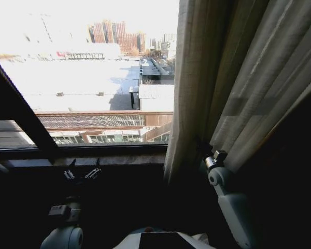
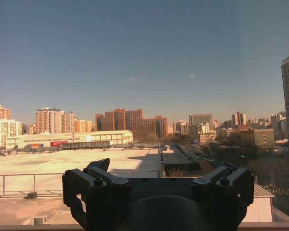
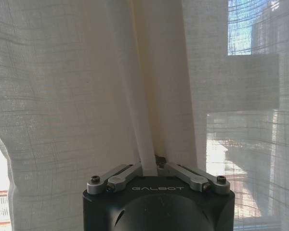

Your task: Open the curtains by pulling them apart, changing their state from closed to fully open.

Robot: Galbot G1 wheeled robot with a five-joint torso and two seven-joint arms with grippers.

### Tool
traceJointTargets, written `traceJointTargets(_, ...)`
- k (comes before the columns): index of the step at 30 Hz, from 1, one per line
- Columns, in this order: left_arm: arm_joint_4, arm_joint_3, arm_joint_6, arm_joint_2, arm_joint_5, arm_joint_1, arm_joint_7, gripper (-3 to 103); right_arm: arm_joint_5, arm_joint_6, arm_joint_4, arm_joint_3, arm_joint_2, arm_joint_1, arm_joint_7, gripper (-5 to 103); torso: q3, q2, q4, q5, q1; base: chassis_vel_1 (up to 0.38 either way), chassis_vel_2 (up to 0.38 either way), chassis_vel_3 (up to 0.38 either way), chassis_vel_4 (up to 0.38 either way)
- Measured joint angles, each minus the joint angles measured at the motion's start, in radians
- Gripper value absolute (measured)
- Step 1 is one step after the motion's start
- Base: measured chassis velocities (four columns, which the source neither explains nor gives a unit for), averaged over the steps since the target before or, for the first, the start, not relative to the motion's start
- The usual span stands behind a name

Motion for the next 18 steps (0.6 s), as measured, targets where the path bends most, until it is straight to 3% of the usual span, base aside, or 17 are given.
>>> traceJointTargets(18, 0.006, 0.004, -0.004, 0.001, 0.0, -0.002, 0.001, 100, -0.004, 0.017, 0.004, 0.003, 0.0, -0.014, -0.002, 0, 0.0, 0.0, -0.0002, -0.0001, 0.0, -0.358, -0.357, 0.355, 0.357)
